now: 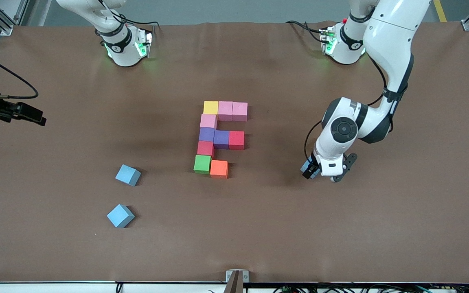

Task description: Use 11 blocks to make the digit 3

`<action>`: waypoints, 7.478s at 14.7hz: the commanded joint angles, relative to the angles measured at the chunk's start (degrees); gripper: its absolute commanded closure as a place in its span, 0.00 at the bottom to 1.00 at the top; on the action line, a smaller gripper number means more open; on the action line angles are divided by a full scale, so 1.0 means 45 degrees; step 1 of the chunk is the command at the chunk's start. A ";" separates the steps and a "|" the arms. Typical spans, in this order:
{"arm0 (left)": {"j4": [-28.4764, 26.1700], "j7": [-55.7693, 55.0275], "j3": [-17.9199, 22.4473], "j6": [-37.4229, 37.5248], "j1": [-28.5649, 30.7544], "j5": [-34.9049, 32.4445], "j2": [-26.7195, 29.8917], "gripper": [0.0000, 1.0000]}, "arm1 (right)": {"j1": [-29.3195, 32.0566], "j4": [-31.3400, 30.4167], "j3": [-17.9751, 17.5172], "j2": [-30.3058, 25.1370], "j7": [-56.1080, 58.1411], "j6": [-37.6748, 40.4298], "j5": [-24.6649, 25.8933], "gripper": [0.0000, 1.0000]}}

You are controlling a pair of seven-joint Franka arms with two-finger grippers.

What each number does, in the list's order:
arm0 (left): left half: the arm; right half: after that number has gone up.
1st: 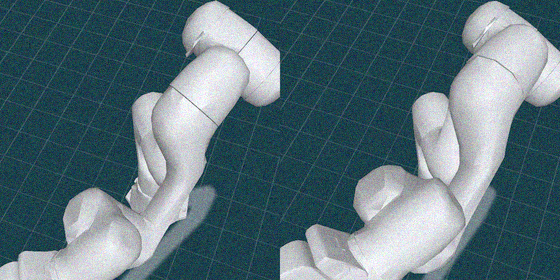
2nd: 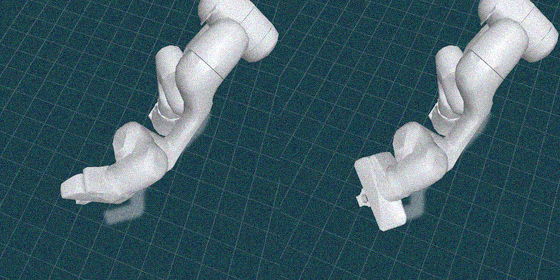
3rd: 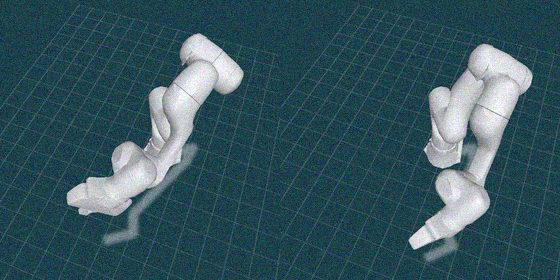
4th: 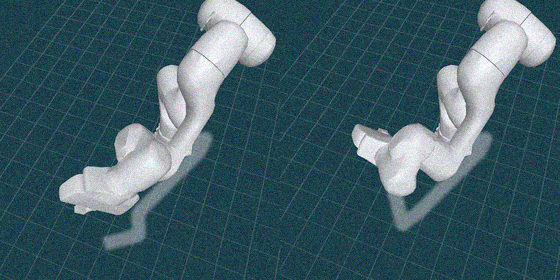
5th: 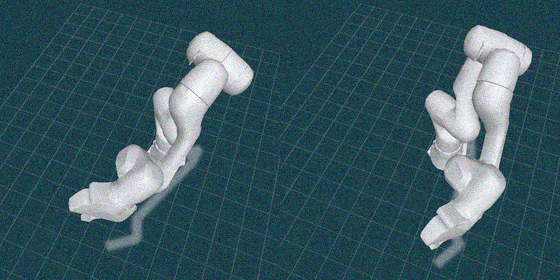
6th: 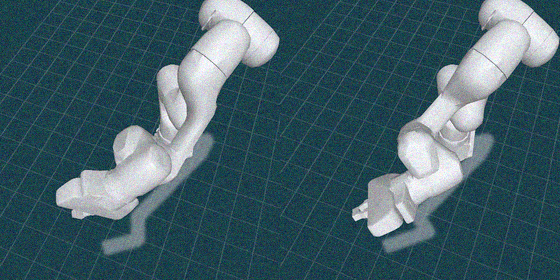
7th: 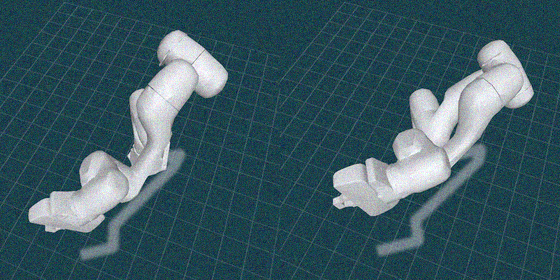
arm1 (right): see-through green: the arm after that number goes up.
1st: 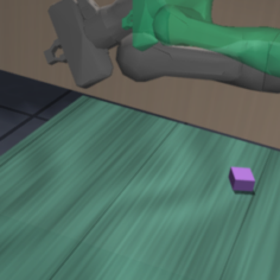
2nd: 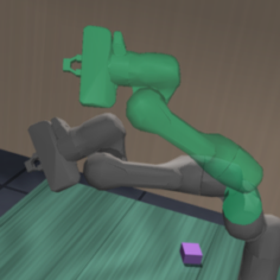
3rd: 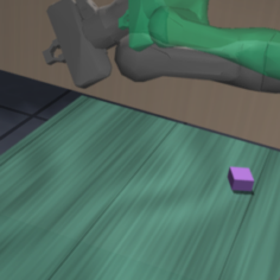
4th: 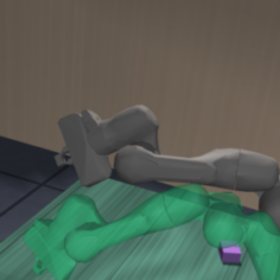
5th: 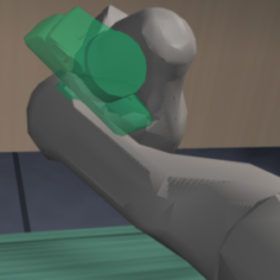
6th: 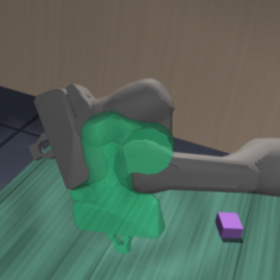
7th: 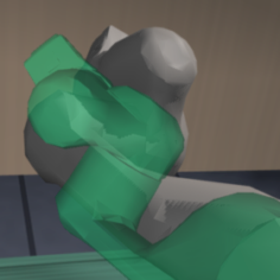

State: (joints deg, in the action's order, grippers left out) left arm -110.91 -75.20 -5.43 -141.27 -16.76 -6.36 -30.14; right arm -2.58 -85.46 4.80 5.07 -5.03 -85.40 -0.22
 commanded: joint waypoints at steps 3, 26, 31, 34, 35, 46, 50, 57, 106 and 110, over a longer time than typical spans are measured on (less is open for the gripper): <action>-0.0060 0.0050 0.0016 -0.0326 -0.0044 0.0145 -0.0196 0.02 | 0.0691 -0.0501 -0.0169 -0.0735 0.0102 0.0324 -0.0127 0.00; 0.6697 -1.0829 0.0035 -0.0365 -0.2953 0.1043 -0.4199 0.69 | 0.0828 -0.0462 -0.0442 -0.2220 0.0141 0.1829 -0.0244 0.00; 0.6757 -1.1083 0.0035 -0.0365 -0.3812 0.1062 -0.4493 0.69 | 0.0731 -0.0462 -0.0462 -0.2200 0.0141 0.1732 -0.0205 0.00; 0.6873 -1.1083 0.0016 -0.0365 -0.4144 0.1082 -0.4688 0.69 | 0.0691 -0.0481 -0.0443 -0.2200 0.0161 0.1751 -0.0185 0.00; 0.6912 -1.1083 0.0016 -0.0365 -0.4204 0.1082 -0.4766 0.69 | 0.0653 -0.0481 -0.0443 -0.2200 0.0161 0.1751 -0.0185 0.00; 0.7635 -1.1083 0.0016 -0.0365 -0.4751 0.1336 -0.5430 0.69 | 0.0633 -0.0501 -0.0423 -0.2200 0.0180 0.1810 -0.0166 0.00; 0.8121 -1.1102 0.0016 -0.0365 -0.4849 0.1336 -0.5820 0.68 | 0.0633 -0.0520 -0.0423 -0.2200 0.0180 0.1810 -0.0165 0.00; 0.8241 -1.1122 0.0035 -0.0482 -0.5063 0.1336 -0.5978 0.68 | 0.0633 -0.0540 -0.0404 -0.2200 0.0180 0.1810 -0.0146 0.00; 0.0500 1.3713 0.0074 0.5625 0.4075 0.1336 0.6698 0.00 | 0.0554 0.0007 -0.0384 -0.2122 0.1743 0.1790 0.0128 0.00; 0.2905 1.6491 0.0133 0.7953 0.5148 0.1745 0.6659 0.00 | 0.0555 -0.0051 -0.0384 -0.2122 0.1762 0.1771 0.0069 0.00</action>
State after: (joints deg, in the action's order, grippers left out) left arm -103.14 -6.07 -4.69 -109.81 4.50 -0.47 -0.08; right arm 0.34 -85.19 2.87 -3.66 2.36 -77.79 -0.21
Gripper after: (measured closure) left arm 0.000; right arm 0.000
